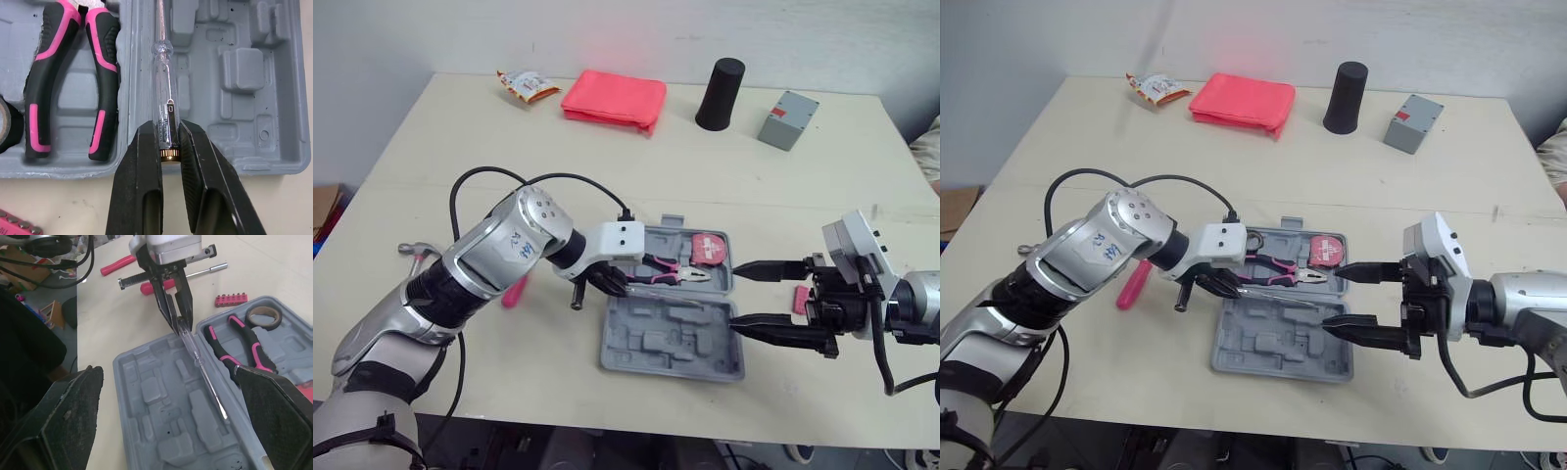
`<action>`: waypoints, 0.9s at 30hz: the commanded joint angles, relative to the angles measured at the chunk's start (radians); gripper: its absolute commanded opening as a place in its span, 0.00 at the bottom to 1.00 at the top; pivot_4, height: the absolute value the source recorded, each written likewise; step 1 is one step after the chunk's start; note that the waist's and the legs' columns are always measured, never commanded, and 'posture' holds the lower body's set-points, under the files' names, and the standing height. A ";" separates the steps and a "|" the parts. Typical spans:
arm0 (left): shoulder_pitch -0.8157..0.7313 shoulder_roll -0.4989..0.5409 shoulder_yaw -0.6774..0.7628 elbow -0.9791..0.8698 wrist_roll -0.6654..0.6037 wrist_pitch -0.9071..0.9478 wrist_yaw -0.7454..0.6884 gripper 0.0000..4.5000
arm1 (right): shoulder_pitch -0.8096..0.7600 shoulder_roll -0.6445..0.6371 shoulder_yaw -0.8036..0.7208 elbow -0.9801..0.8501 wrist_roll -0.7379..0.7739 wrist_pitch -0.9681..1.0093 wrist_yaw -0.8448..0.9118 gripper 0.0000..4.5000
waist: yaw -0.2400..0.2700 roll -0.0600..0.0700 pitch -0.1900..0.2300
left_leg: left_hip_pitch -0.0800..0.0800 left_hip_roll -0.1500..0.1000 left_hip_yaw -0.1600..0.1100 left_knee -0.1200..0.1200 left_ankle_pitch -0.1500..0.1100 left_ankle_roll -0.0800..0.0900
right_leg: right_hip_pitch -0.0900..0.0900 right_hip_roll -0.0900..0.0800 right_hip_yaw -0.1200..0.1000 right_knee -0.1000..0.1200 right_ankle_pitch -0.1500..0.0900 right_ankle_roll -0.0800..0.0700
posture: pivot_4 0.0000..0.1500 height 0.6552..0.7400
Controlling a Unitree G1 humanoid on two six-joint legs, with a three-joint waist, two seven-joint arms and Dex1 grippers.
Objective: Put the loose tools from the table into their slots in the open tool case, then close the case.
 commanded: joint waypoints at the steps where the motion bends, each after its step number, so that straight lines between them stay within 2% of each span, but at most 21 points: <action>1: 0.001 0.018 -0.012 -0.052 0.022 0.005 -0.008 0.01 | -0.022 0.007 -0.009 0.004 0.030 -0.006 -0.014 1.00 | 0.000 0.000 0.000 | 0.000 0.000 0.000 0.000 0.000 0.000 | 0.000 0.000 0.000 0.000 0.000 0.000 | 1.00 0.95; 12: 0.015 0.029 -0.024 -0.085 0.053 -0.003 -0.010 0.01 | -0.019 0.014 0.005 0.013 0.020 -0.014 -0.019 1.00 | 0.006 0.000 0.000 | 0.000 0.000 0.000 0.000 0.000 0.000 | 0.000 0.000 0.000 0.000 0.000 0.000 | 1.00 0.95; 20: 0.026 -0.008 -0.048 -0.054 0.091 -0.026 0.005 0.01 | 0.039 -0.017 0.009 0.002 -0.063 -0.054 0.028 1.00 | 0.019 0.000 0.000 | 0.000 0.000 0.000 0.000 0.000 0.000 | 0.000 0.000 0.000 0.000 0.000 0.000 | 1.00 0.95; 27: 0.023 -0.048 -0.048 -0.022 0.108 -0.036 0.014 0.01 | 0.051 -0.016 -0.004 0.002 -0.069 -0.060 0.042 1.00 | 0.019 0.000 0.000 | 0.000 0.000 0.000 0.002 0.000 0.001 | 0.000 0.000 0.000 0.001 0.000 0.000 | 1.00 0.95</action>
